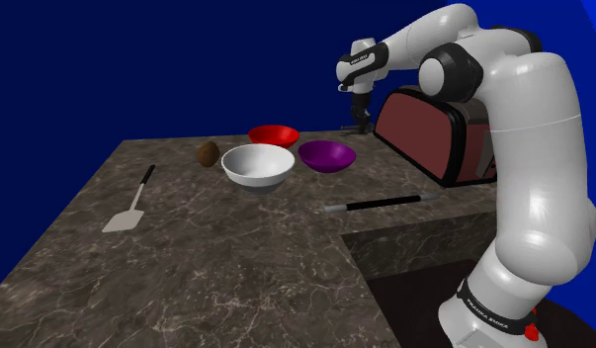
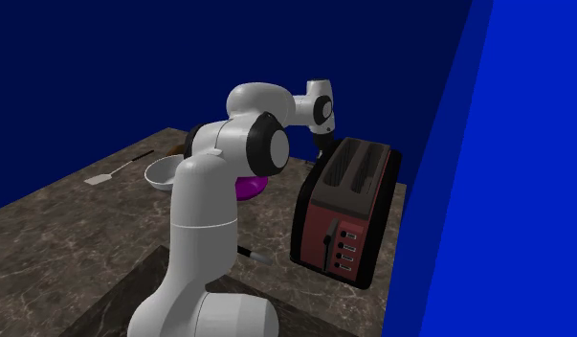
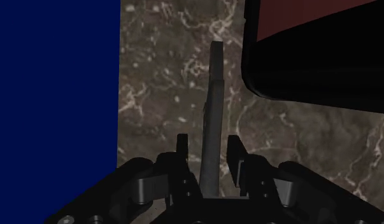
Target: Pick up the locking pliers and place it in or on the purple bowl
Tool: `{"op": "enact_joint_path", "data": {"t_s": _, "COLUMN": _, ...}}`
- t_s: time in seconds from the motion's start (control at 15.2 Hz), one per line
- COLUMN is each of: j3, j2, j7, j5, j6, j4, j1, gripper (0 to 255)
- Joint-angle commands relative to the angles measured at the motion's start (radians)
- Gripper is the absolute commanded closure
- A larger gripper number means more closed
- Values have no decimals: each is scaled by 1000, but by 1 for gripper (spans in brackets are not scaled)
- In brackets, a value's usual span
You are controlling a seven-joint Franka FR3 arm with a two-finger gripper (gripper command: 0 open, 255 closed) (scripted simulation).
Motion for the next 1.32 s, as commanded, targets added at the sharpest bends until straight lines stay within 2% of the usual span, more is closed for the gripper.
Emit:
{"op": "enact_joint_path", "data": {"t_s": 0.0, "j3": 0, "j2": 0, "j7": 0, "j5": 0, "j6": 0, "j4": 0, "j1": 0, "gripper": 255}}
{"op": "enact_joint_path", "data": {"t_s": 0.46, "j3": 0, "j2": 0, "j7": 0, "j5": 0, "j6": 0, "j4": 0, "j1": 0, "gripper": 255}}
{"op": "enact_joint_path", "data": {"t_s": 1.25, "j3": -8, "j2": -18, "j7": -10, "j5": -7, "j6": -151, "j4": 136, "j1": -10, "gripper": 255}}
